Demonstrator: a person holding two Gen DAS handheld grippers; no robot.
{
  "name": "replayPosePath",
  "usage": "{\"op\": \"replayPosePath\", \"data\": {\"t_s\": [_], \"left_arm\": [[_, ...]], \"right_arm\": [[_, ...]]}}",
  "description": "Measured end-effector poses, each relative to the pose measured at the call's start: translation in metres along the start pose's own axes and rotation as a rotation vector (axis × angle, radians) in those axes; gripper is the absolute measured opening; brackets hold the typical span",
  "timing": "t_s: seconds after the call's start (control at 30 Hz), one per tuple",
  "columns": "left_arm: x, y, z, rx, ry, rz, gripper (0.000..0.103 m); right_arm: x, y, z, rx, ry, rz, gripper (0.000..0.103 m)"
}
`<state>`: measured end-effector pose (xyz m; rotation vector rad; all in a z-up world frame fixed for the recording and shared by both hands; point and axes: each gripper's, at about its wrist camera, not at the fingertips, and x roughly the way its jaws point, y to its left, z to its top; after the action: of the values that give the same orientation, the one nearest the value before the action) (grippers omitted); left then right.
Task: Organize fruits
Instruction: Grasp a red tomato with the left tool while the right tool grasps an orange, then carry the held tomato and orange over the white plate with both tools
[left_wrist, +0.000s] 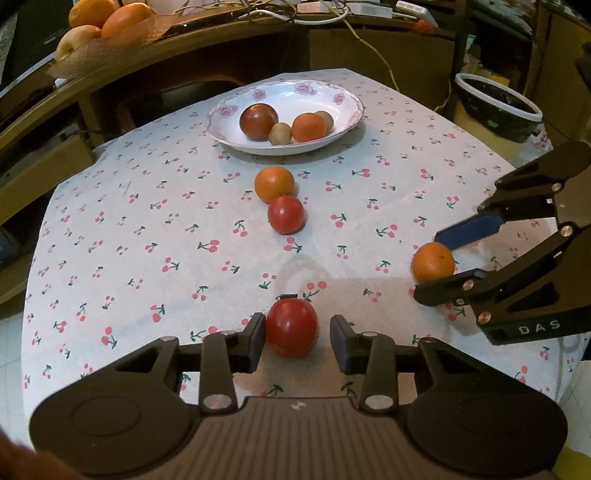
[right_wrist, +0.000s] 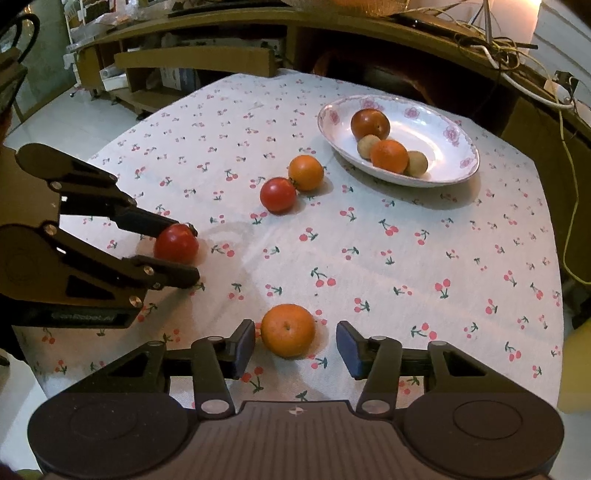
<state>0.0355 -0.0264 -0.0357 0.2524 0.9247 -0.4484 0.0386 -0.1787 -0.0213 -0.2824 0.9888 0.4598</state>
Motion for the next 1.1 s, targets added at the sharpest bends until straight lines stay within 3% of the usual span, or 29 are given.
{"op": "replayPosePath", "data": {"t_s": [0.17,1.1], "left_arm": [[0.000,-0.001,0.001,-0.003,0.000,0.004,0.034],[-0.014,-0.013,0.027,-0.007,-0.088,0.001,0.034]], "right_arm": [[-0.001,0.001,0.000,0.006,0.004,0.009,0.032],[-0.014,-0.002,0.020,0.072,-0.075,0.012,0.030]]}}
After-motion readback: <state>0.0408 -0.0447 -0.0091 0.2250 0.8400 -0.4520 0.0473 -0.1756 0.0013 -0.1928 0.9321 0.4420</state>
